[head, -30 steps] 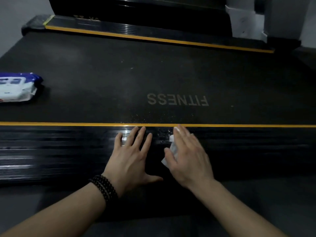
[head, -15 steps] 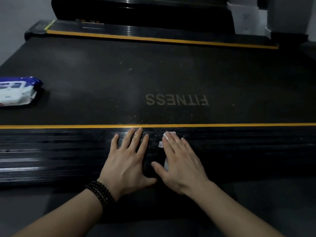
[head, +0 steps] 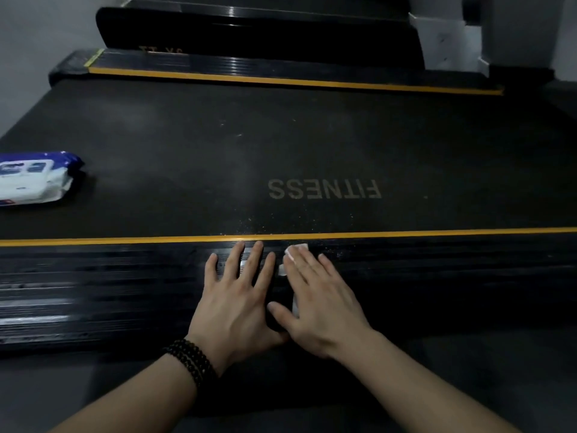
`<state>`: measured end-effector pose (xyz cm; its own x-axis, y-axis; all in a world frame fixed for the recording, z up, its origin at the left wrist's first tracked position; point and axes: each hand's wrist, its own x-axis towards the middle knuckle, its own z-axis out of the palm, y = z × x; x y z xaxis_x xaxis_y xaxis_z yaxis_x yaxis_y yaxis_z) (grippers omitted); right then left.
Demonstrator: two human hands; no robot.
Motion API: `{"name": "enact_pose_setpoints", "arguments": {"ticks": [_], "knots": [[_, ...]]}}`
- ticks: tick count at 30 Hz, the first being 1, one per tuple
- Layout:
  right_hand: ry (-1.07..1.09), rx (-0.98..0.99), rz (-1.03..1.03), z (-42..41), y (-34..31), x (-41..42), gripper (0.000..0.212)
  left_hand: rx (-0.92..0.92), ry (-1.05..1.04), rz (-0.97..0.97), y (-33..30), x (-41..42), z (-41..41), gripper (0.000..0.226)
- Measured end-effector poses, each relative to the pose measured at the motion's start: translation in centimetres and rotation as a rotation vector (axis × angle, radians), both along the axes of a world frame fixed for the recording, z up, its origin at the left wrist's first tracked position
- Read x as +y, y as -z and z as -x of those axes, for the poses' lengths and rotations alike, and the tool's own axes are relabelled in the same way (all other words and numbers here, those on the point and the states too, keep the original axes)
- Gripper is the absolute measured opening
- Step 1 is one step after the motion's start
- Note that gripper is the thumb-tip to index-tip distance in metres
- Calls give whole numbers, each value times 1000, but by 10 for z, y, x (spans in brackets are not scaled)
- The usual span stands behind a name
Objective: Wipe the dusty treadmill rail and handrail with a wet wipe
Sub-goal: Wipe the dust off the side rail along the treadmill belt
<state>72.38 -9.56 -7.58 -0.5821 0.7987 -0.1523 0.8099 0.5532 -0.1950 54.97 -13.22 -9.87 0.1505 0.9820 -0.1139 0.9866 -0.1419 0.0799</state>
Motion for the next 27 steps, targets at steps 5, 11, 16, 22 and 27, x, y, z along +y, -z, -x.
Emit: {"name": "enact_pose_setpoints", "arguments": {"ticks": [5,11,16,22,27], "knots": [[-64,-7,0,-26,-2,-19,88,10,11,4,4,1,2,124],[35,12,9,-6,2,15,90,2,-4,22,2,1,0,127],[-92,-4,28,-13,-2,-1,83,7,-2,15,2,2,1,125],[24,-25,11,-18,-3,20,89,-13,3,-10,5,1,0,129],[-57,29,36,8,1,9,86,-18,-3,3,4,1,1,125]]}}
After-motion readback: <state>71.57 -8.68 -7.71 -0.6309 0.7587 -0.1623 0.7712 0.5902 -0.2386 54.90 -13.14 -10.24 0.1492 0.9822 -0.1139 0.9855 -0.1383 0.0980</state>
